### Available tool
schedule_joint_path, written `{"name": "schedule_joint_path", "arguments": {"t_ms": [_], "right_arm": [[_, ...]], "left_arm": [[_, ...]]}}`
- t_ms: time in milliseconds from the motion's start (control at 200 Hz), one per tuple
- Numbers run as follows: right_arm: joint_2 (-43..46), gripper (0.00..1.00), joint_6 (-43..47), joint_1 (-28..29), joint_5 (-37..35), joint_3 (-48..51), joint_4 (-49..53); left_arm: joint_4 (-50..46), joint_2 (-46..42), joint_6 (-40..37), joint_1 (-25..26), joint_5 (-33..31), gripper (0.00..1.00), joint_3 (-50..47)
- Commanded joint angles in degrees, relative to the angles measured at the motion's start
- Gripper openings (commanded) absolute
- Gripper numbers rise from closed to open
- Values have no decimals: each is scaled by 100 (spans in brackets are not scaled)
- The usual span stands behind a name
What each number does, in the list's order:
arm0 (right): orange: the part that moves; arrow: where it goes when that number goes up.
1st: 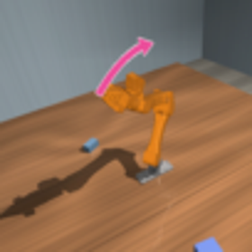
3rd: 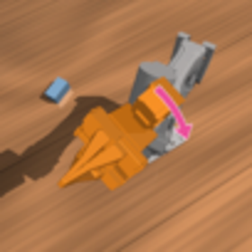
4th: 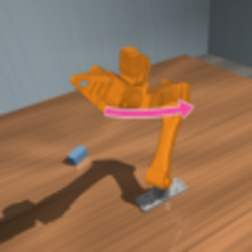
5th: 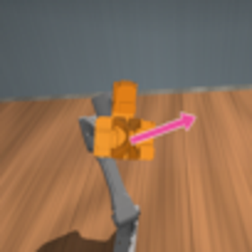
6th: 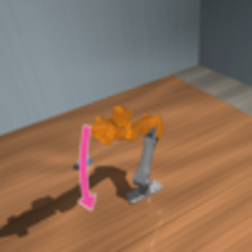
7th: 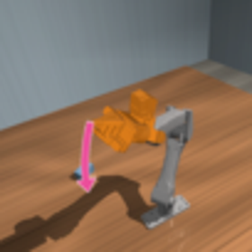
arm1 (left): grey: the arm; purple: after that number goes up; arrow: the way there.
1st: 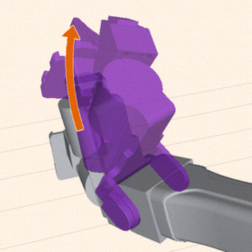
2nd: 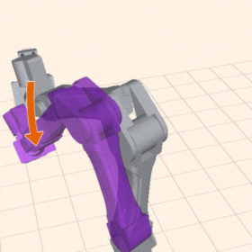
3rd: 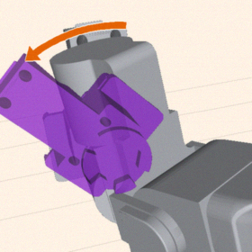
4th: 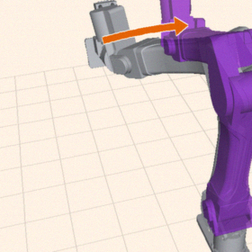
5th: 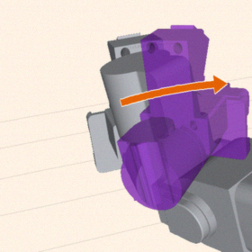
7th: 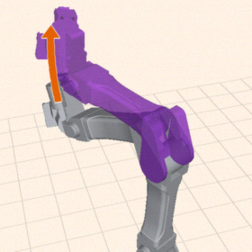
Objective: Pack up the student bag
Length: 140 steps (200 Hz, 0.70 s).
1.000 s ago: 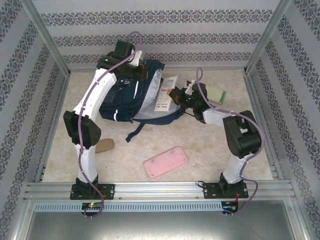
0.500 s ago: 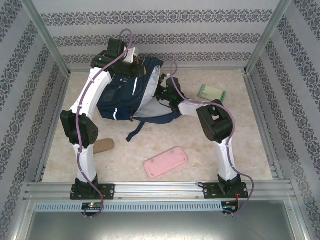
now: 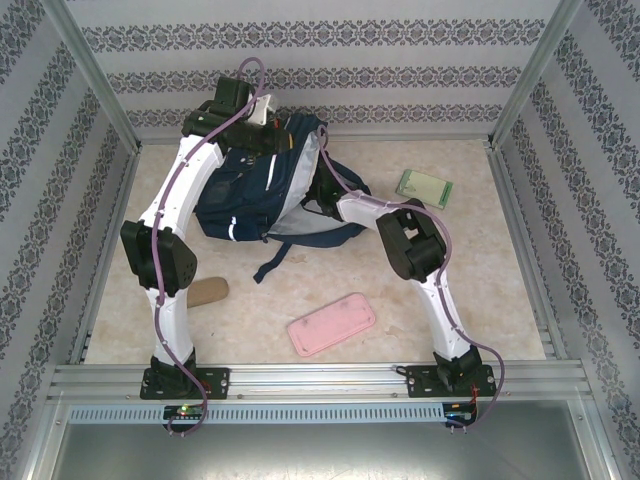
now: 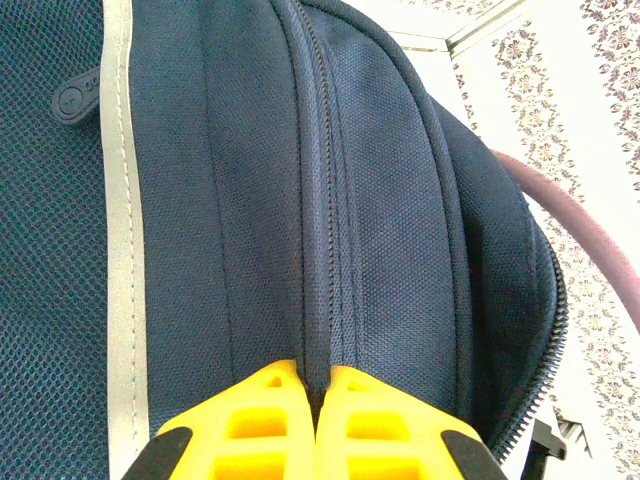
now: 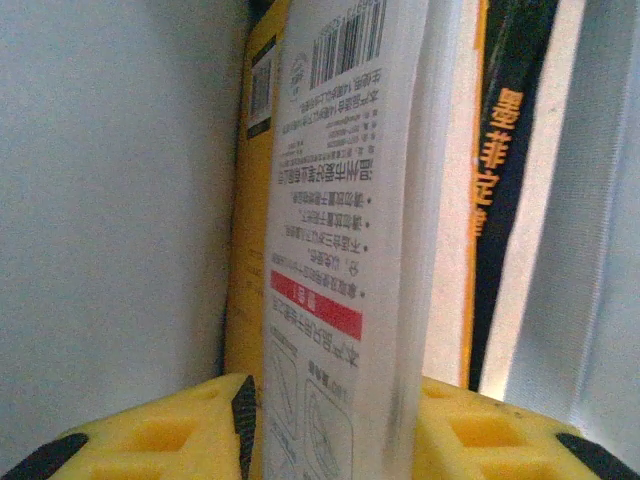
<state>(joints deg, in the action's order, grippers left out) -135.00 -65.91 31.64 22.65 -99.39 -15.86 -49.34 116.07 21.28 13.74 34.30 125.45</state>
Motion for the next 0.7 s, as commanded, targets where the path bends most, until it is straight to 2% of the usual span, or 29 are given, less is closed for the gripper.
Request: {"name": "schedule_joint_path", "arguments": {"t_ms": [0,85,225,270,425,559,649,694], "right_arm": [[424,43,469,0,-229,35,694],[566,42,598,-1,-298,171,772],[469,19,587,-17,-168,107,790],[361,14,530,-18,-76,11,788],[-45,11,441,9,129,-412,773],[-321,14,387,26,318,-833,940],[-77,32,513,18,235,-594,928],[121,37,598,11,168,-377,930]], "left_arm": [[676,-383,-34,-11,463,0,159],[674,-362,-31,-18,459,0,179],[695,-331,11,-15,497,0,183],[692,-330,24,-12,498,0,182],[672,-321,13,-18,502,0,152],[630,-308,-15,-11,473,0,137],[589,-300,-51,-11,428,0,153],[559,-282,-76,-12,428,0,179]]}}
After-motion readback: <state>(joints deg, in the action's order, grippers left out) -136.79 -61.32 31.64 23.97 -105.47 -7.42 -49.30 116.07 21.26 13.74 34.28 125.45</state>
